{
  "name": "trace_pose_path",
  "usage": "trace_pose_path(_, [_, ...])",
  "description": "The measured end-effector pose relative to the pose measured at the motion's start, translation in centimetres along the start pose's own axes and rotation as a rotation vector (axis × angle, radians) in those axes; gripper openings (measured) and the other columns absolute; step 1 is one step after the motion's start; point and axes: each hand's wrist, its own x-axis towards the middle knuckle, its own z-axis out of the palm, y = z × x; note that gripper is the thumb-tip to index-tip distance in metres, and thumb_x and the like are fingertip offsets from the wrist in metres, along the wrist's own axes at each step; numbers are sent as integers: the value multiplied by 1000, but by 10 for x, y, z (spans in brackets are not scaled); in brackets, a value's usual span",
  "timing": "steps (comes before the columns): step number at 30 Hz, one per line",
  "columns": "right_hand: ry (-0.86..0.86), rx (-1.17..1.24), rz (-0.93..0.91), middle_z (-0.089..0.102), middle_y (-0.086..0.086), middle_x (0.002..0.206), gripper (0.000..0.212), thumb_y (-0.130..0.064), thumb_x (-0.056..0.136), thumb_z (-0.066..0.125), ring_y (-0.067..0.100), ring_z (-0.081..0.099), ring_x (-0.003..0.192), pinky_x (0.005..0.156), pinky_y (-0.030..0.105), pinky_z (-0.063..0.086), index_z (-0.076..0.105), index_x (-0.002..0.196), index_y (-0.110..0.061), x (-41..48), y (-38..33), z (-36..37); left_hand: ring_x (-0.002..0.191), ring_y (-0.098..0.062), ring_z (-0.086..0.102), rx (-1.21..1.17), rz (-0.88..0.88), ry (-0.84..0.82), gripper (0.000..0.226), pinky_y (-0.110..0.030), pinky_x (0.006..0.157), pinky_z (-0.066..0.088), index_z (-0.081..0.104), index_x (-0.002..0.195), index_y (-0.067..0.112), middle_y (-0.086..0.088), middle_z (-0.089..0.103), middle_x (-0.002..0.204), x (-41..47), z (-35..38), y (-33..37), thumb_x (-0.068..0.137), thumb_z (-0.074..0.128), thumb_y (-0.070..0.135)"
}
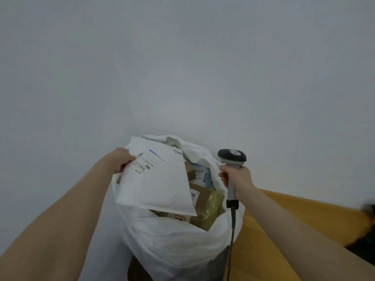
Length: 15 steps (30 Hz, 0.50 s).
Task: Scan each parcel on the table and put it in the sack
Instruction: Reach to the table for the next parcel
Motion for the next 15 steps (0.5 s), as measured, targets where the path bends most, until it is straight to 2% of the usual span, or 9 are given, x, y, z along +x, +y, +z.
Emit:
trace_pose_path(1, [17, -10, 13, 67, 8, 63, 7, -7, 81, 70, 15, 56, 51, 54, 26, 49, 66, 78, -3, 4, 2, 3, 94, -29, 59, 78, -20, -23, 31, -42, 86, 51, 51, 124, -3, -23, 61, 113, 8, 3, -3, 94, 47, -9])
trace_pose_path(3, [53, -33, 30, 67, 8, 64, 7, -7, 81, 71, 15, 56, 52, 53, 25, 49, 65, 80, -3, 14, 5, 5, 91, -30, 61, 202, -12, -62, 37, -41, 80, 51, 51, 123, 8, -23, 62, 108, 21, 17, -6, 92, 47, -12])
trace_pose_path(5, [89, -64, 39, 67, 8, 65, 7, -8, 82, 71, 15, 56, 54, 55, 25, 50, 65, 81, -3, 23, 7, 3, 88, -32, 62, 381, 31, -24, 30, -39, 75, 53, 53, 115, 4, -23, 63, 105, 28, 36, -5, 89, 50, -9])
trace_pose_path(7, [113, -86, 48, 66, 8, 65, 7, -8, 82, 70, 16, 56, 55, 57, 26, 50, 65, 79, -4, 33, 9, 0, 99, -35, 61, 579, 147, 40, 28, -38, 82, 51, 54, 118, -2, -25, 62, 113, 38, 55, -1, 90, 51, -4])
trace_pose_path(10, [141, -116, 60, 66, 7, 64, 9, -8, 82, 69, 17, 57, 58, 62, 28, 51, 64, 75, -5, 47, 11, -3, 115, -34, 56, 690, 329, 143, 30, -36, 91, 44, 53, 124, -2, -19, 59, 124, 49, 85, 0, 95, 49, 7])
trace_pose_path(12, [152, -129, 73, 66, 6, 63, 10, -8, 82, 70, 17, 57, 57, 63, 29, 51, 63, 74, -6, 54, 12, -5, 121, -31, 52, 740, 371, 214, 37, -36, 94, 42, 45, 134, 4, -15, 54, 132, 54, 104, -6, 97, 45, 11])
trace_pose_path(15, [155, -124, 82, 66, 6, 61, 10, -7, 81, 69, 16, 56, 54, 58, 28, 50, 64, 73, -6, 60, 14, -10, 128, -30, 45, 819, 294, 248, 53, -40, 94, 42, 25, 146, 15, -12, 45, 141, 57, 122, -16, 98, 48, 22])
